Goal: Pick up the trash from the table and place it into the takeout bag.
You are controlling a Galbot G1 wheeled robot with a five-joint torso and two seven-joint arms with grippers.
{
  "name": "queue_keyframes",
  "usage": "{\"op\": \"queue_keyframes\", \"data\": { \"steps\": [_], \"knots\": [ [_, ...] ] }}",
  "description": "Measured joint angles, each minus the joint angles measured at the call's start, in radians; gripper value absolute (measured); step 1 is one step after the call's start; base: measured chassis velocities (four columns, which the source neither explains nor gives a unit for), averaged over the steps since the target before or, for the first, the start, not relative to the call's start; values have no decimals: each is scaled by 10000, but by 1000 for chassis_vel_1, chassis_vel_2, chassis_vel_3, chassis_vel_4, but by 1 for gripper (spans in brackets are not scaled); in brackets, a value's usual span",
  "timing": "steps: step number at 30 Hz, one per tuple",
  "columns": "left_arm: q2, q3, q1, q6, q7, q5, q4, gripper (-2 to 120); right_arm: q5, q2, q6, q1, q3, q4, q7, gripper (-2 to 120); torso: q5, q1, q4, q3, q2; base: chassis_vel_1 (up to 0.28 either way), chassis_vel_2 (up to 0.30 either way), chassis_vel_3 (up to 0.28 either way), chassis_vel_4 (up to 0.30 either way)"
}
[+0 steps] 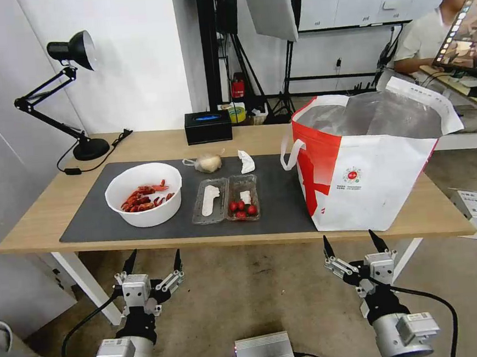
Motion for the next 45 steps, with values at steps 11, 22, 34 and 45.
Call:
{"op": "queue_keyframes", "data": {
  "steps": [11, 22, 34, 45],
  "knots": [
    [0, 0, 0, 0, 0, 0, 0, 100, 0, 0, 0, 0, 0, 0, 0, 100, 0, 0, 0, 0, 0, 0, 0, 0, 0],
    [12, -1, -39, -1, 3, -81, 58, 100, 11, -37, 0, 13, -5, -12, 34, 100, 0, 0, 0, 0, 0, 0, 0, 0, 0],
    [592, -128, -1266, -315, 491, -2432, 1967, 100, 879, -1992, -73, 647, -293, -1491, 2133, 100, 0, 1, 0, 2, 0, 0, 0, 0, 0],
    [1035, -348, -1492, -510, 1598, -3571, 2262, 100, 1331, -2669, -52, 723, -371, -1572, 2895, 100, 0, 1, 0, 0, -2, 0, 0, 0, 0]
  ]
}}
